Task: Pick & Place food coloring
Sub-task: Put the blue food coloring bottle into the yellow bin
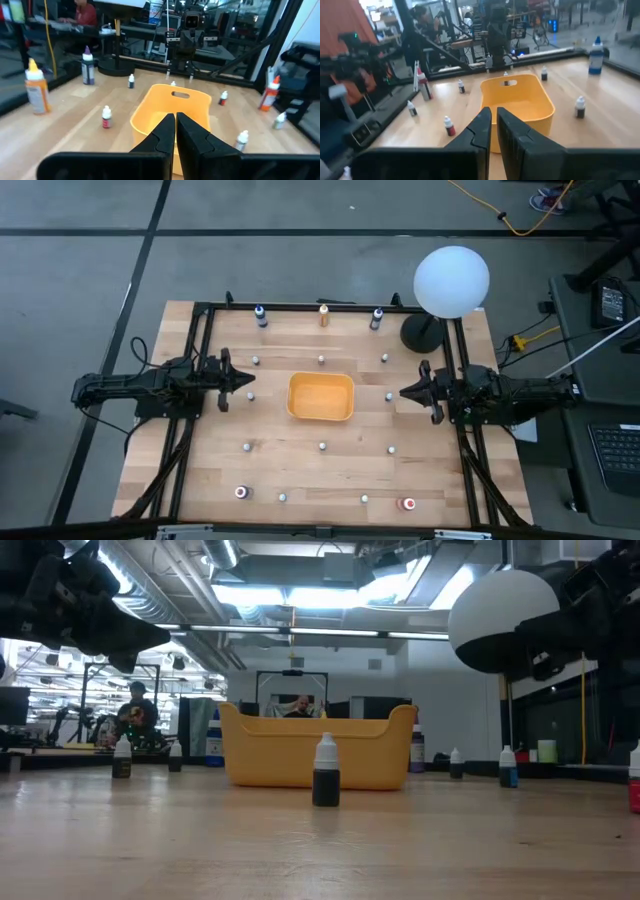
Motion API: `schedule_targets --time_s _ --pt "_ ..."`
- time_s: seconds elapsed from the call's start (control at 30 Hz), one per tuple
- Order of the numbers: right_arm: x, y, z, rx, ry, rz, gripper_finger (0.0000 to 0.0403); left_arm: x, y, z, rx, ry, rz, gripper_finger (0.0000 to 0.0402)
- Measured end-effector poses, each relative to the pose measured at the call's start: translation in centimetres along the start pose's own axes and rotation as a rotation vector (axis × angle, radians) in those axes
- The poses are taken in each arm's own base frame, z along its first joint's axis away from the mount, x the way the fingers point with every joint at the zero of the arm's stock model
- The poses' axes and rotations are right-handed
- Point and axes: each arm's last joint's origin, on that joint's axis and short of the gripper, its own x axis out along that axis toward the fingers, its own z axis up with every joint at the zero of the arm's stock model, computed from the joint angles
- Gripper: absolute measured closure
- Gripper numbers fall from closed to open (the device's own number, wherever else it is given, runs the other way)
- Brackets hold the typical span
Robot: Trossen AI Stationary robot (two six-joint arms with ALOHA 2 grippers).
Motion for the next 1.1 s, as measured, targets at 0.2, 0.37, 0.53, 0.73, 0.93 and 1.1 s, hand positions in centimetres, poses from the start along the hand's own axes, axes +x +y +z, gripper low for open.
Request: schedule_targets --time_s 0.2,0.37,0.53,0.73,0.93,1.1 --pt "0.0 0.0 0.0 0.093 0.001 -0.001 0.0369 0.0 0.0 0.1 0.044 -0.007 0.017 0.0393" --pt "0.0 0.0 0.0 0.09 0.0 -0.004 0.0369 0.0 0.0 0.7 0.025 -0.079 0.032 0.039" --pt "0.0 -0.2 0.1 0.09 -0.022 -0.072 0.0369 -0.1 0.1 1.5 -0.022 -0.161 0.081 0.0389" --pt "-0.1 -0.3 1.1 0.088 -0.141 -0.137 0.0369 -0.7 0.3 3.4 -0.114 -0.278 0.217 0.039" --pt "-0.7 0.2 3.7 0.075 -0.254 -0.158 0.0369 -1.8 0.2 7.5 -0.074 -0.346 0.321 0.0388" --pt "-1.5 0.6 6.5 0.04 -0.216 -0.201 0.0369 -2.4 0.1 11.2 -0.061 -0.215 0.49 0.0388"
